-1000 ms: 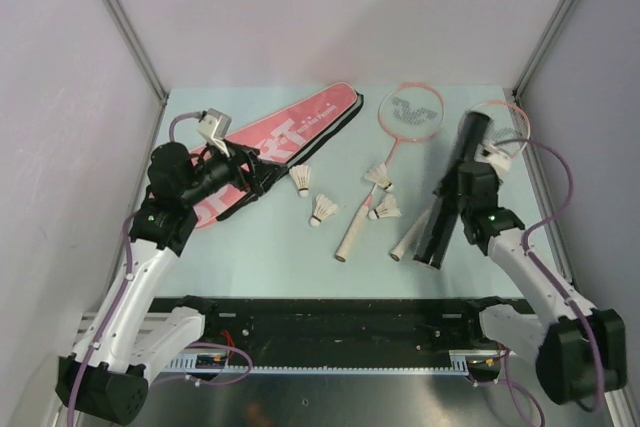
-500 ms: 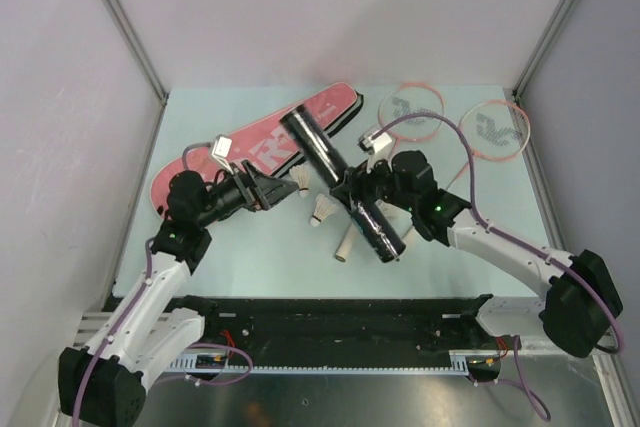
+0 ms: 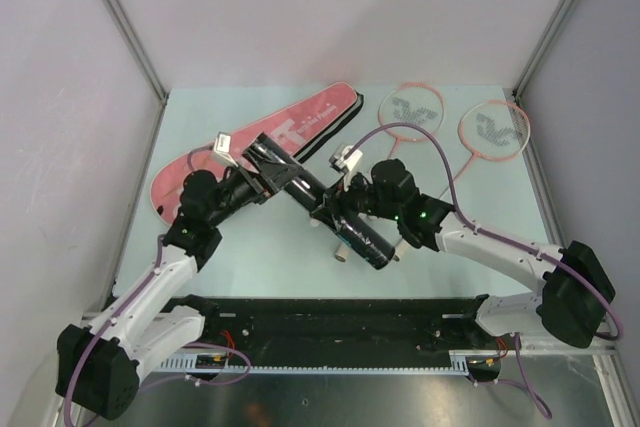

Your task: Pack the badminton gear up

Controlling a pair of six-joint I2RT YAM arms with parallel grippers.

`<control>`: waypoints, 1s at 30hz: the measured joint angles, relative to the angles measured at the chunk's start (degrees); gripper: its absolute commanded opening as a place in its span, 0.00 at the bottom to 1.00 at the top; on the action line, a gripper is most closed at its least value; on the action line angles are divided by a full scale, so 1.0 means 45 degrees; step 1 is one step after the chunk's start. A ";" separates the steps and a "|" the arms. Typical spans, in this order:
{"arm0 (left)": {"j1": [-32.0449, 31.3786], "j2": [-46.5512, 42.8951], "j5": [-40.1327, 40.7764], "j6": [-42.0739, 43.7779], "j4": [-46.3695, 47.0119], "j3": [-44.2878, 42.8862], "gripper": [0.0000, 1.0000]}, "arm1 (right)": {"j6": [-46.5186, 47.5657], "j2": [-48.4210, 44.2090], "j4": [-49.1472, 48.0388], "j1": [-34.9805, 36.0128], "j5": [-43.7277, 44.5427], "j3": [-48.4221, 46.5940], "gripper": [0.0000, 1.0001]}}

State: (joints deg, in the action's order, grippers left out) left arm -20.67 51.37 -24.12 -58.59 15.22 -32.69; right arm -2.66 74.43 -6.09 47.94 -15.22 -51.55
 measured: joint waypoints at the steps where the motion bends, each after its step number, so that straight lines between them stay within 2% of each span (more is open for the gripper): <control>1: 0.0000 -0.0005 0.0272 -0.0029 0.0024 0.0005 1.00 | 0.0083 0.0000 0.0005 0.0243 0.0044 -0.0078 0.52; 2: 0.0000 -0.0024 0.0423 -0.0063 0.0058 0.0000 0.98 | 0.0136 0.0005 0.0000 0.0384 0.0092 -0.0131 0.53; 3: 0.0000 -0.0044 0.0617 -0.0102 0.0078 0.0005 0.91 | 0.0253 0.0005 0.0000 0.0597 0.0180 -0.0189 0.55; 4: 0.0000 -0.0063 0.0787 -0.0141 0.0102 0.0005 0.87 | 0.0340 0.0005 0.0000 0.0772 0.0267 -0.0223 0.64; 5: 0.0000 -0.0087 0.0942 -0.0214 0.0117 0.0005 0.81 | 0.0413 0.0005 0.0024 0.0952 0.0461 -0.0277 0.69; 6: 0.0000 -0.0112 0.1083 -0.0311 0.0146 0.0010 0.68 | 0.0481 0.0005 0.0053 0.1083 0.0724 -0.0321 0.74; 8: -0.0005 -0.0189 0.1345 -0.0563 0.0257 0.0063 0.55 | 0.0461 0.0005 0.0097 0.1263 0.1209 -0.0364 0.95; 9: -0.0019 -0.0282 0.1530 -0.0549 0.0277 0.0141 0.52 | 0.0311 0.0005 0.0126 0.1316 0.1457 -0.0379 1.00; 11: 0.0000 -0.0612 0.1977 -0.0685 0.0219 0.0520 0.45 | -0.0199 -0.0019 0.0355 0.1409 0.1991 -0.0466 1.00; 14: 0.0136 -0.0918 0.2477 -0.0903 0.0097 0.0826 0.45 | -0.1477 -0.0209 0.1030 0.1433 0.3123 -0.0578 1.00; 16: 0.0316 -0.1224 0.2977 -0.1175 0.0005 0.0981 0.48 | -0.3361 -0.0656 0.2108 0.1345 0.4245 -0.0617 1.00; 21: 0.0981 -0.2302 0.4124 -0.2312 0.0000 0.1433 0.50 | -0.7237 -0.3021 0.4027 0.0296 0.6295 -0.0165 1.00; 27: 0.2186 -0.2657 0.4473 -0.4255 0.0053 0.1783 0.50 | -1.0399 -0.6785 0.3079 -0.0355 0.6635 0.2550 1.00; 30: 0.2414 -0.2958 0.4653 -0.5285 0.0073 0.2059 0.52 | -1.2143 -0.8524 0.0573 -0.0777 0.6615 0.5401 1.00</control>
State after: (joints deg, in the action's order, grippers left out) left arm -9.80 38.06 -3.18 -82.37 15.55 -23.42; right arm -57.30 36.07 -3.51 44.45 14.55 -27.24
